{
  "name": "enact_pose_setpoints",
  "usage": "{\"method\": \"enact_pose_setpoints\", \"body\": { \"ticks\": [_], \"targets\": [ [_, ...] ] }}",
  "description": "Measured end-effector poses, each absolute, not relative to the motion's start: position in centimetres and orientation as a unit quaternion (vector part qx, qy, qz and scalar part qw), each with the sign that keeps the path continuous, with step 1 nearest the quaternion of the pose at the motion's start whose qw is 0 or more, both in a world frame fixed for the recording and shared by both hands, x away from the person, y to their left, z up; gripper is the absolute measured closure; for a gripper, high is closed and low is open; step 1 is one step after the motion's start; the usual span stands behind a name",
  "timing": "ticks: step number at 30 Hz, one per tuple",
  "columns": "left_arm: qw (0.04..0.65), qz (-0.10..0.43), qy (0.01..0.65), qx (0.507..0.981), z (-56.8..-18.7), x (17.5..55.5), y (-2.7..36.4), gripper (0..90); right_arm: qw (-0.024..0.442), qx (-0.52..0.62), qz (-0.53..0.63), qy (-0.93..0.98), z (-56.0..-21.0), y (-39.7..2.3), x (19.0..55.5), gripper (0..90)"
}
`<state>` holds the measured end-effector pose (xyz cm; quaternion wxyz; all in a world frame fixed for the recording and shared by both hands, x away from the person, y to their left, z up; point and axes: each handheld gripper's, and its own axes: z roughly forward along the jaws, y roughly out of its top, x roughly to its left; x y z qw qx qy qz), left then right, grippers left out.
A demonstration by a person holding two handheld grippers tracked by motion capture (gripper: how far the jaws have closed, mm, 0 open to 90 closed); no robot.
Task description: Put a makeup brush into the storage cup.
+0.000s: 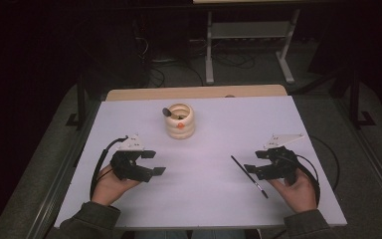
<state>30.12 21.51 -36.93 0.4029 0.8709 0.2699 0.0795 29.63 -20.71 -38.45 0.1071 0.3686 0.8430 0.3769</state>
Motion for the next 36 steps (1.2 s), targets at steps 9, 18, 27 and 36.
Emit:
{"method": "enact_pose_setpoints", "body": {
  "ticks": [9,18,27,36],
  "targets": [
    [0.399,0.077,0.266,0.874,-37.6,29.7,21.2,30.9,0.101,0.374,0.364,0.847,-38.9,-20.8,29.8,34.6],
    [0.398,0.08,0.263,0.876,-37.7,29.5,21.2,30.7,0.092,0.388,0.344,0.85,-39.5,-20.6,29.7,37.8],
    [0.399,0.08,0.261,0.876,-37.7,29.4,21.3,30.6,0.091,0.391,0.323,0.857,-40.4,-20.2,29.8,46.3],
    [0.396,0.083,0.26,0.877,-37.7,29.3,21.2,30.6,0.088,0.401,0.296,0.863,-41.6,-20.0,29.9,55.0]
  ]
}}
